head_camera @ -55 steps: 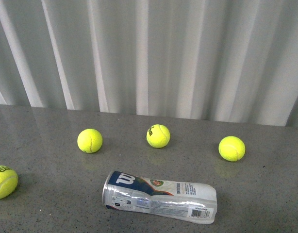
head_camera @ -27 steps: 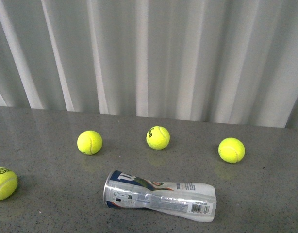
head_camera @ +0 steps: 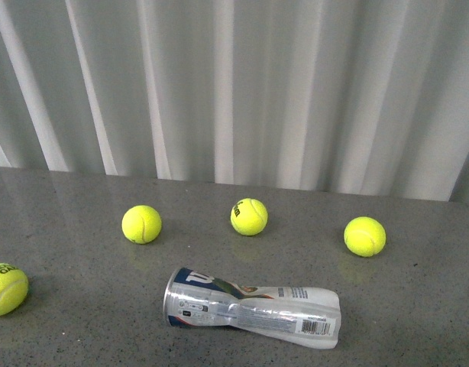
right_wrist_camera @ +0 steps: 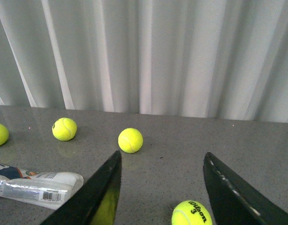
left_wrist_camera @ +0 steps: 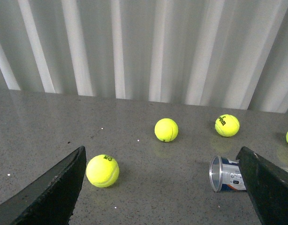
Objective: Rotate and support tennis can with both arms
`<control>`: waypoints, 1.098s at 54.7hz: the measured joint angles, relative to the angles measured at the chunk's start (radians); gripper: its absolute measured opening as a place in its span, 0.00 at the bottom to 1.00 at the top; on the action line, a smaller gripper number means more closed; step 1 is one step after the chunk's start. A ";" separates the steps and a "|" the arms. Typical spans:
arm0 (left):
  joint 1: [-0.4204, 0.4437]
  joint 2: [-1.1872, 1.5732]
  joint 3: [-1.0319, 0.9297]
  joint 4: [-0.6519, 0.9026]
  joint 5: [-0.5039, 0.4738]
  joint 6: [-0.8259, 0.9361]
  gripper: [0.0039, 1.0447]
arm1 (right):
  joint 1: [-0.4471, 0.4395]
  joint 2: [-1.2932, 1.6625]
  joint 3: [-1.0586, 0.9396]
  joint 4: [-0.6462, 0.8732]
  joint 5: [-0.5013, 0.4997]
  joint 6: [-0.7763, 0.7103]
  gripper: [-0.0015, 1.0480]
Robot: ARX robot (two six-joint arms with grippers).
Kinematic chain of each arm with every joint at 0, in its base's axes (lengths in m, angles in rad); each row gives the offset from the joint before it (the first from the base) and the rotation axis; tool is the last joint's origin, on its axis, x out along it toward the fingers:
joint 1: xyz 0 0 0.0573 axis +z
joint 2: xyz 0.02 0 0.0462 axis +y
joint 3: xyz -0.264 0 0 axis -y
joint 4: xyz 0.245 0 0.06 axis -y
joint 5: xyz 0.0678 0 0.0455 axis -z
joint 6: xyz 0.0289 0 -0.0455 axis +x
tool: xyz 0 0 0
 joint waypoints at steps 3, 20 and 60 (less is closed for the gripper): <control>0.000 0.000 0.000 0.000 0.000 0.000 0.94 | 0.000 0.000 0.000 0.000 0.000 0.000 0.64; 0.000 0.000 0.000 0.000 0.000 0.000 0.94 | 0.000 0.000 0.000 0.000 0.000 0.001 0.93; 0.003 1.913 0.612 0.507 0.693 0.169 0.94 | 0.002 0.000 0.000 0.000 0.000 0.000 0.93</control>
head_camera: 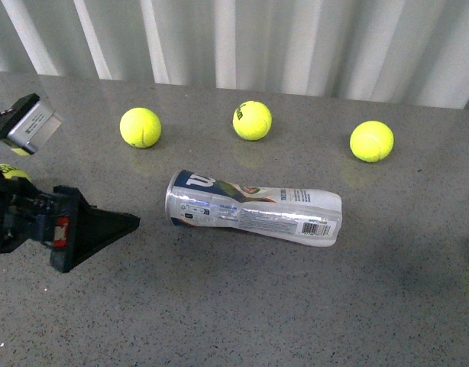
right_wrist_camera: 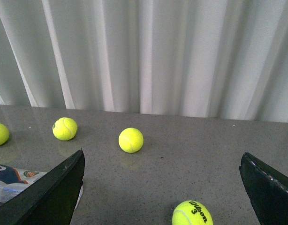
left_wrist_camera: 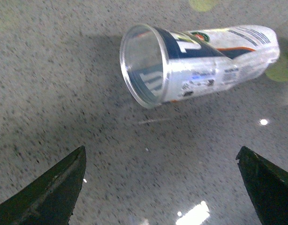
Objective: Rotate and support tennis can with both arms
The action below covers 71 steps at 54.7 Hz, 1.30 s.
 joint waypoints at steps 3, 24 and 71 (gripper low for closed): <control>-0.011 0.028 0.023 0.029 -0.019 0.000 0.94 | 0.000 0.000 0.000 0.000 0.000 0.000 0.93; -0.060 0.149 0.170 0.116 -0.117 -0.014 0.94 | 0.000 0.000 0.000 0.000 0.000 0.000 0.93; -0.188 0.296 0.245 0.259 -0.068 -0.338 0.94 | 0.000 0.000 0.000 0.000 0.000 0.000 0.93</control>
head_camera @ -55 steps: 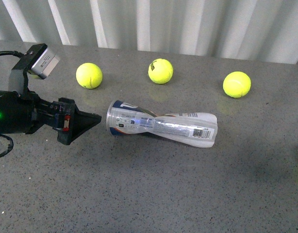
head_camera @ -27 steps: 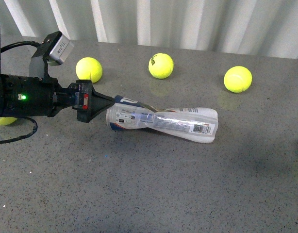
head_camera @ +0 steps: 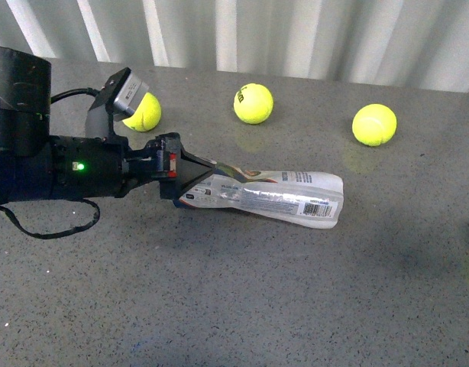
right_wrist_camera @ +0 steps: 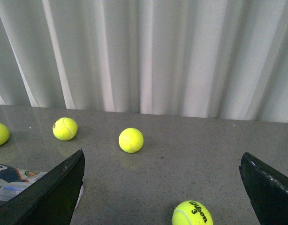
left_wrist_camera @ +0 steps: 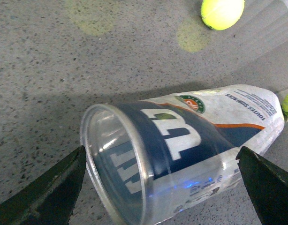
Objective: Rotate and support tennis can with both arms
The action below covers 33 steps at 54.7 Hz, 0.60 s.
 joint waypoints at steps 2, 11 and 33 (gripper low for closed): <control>-0.007 0.002 0.000 0.007 0.000 -0.019 0.94 | 0.000 0.000 0.000 0.000 0.000 0.000 0.93; -0.029 0.014 -0.001 0.063 -0.001 -0.117 0.94 | 0.000 0.000 0.000 0.000 0.000 0.000 0.93; -0.030 0.019 -0.043 0.267 -0.004 -0.445 0.31 | 0.000 0.000 0.000 0.000 0.000 0.000 0.93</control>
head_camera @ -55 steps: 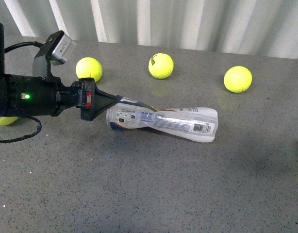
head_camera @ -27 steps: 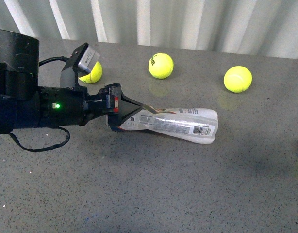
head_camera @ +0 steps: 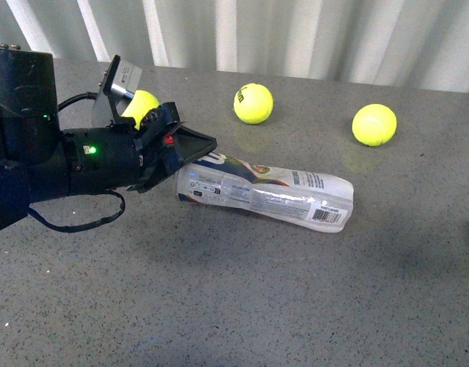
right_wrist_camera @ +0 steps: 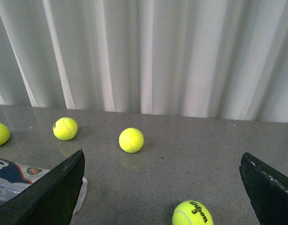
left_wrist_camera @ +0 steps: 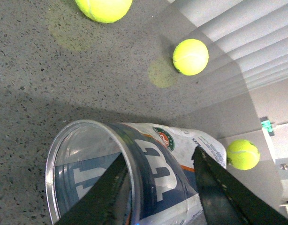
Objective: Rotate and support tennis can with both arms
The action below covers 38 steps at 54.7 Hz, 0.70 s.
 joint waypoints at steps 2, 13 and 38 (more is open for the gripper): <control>0.001 0.000 -0.005 0.006 0.004 -0.017 0.26 | 0.000 0.000 0.000 0.000 0.000 0.000 0.93; 0.005 -0.030 -0.044 0.040 0.045 -0.089 0.04 | 0.000 0.000 0.000 0.000 0.000 0.000 0.93; -0.060 -0.526 0.090 -0.552 0.063 0.219 0.04 | 0.000 0.000 0.000 0.000 0.000 0.000 0.93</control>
